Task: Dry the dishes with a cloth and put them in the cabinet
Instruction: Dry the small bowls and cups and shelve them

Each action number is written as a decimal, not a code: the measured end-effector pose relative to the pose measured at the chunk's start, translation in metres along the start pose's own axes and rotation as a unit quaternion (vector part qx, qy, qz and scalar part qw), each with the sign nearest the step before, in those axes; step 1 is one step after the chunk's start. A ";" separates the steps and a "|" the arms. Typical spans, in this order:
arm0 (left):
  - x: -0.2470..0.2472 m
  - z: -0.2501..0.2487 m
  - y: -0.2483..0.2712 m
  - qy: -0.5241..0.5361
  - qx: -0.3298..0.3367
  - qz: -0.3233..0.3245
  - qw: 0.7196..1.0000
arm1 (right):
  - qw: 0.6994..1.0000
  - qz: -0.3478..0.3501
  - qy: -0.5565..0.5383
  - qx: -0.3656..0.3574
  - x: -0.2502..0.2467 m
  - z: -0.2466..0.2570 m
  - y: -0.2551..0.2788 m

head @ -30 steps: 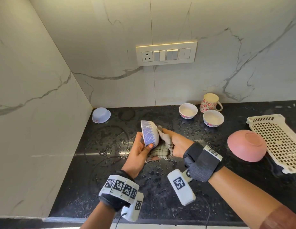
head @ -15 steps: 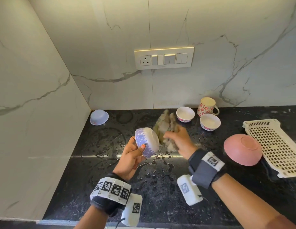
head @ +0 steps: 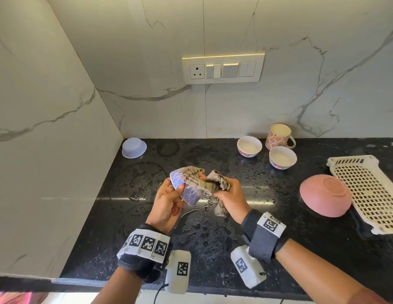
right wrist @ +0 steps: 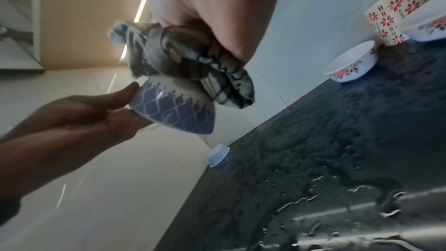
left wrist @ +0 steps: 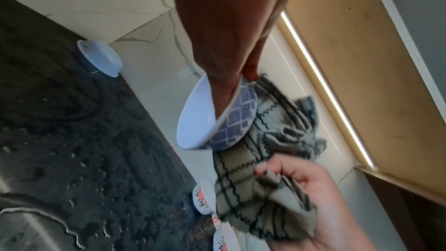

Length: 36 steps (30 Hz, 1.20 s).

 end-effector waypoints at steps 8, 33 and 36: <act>-0.029 -0.005 0.000 0.013 -0.012 -0.047 0.999 | 0.975 -0.135 0.046 0.168 -0.082 -0.048 0.015; 0.118 -0.149 -0.002 0.172 0.004 0.219 0.960 | 0.943 0.149 0.224 -0.197 0.025 0.219 -0.017; 0.134 -0.202 0.002 0.104 0.076 0.227 0.965 | 0.932 0.130 0.225 -0.253 0.041 0.282 -0.014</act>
Point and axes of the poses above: each hand's wrist, its own y-axis away from the middle knuckle, its own x-axis out of the palm, z = x × y, the point moved 7 cm from there along -y, towards the middle knuckle, and after that the axes turned 4 degrees about z, right-handed, at the moved point
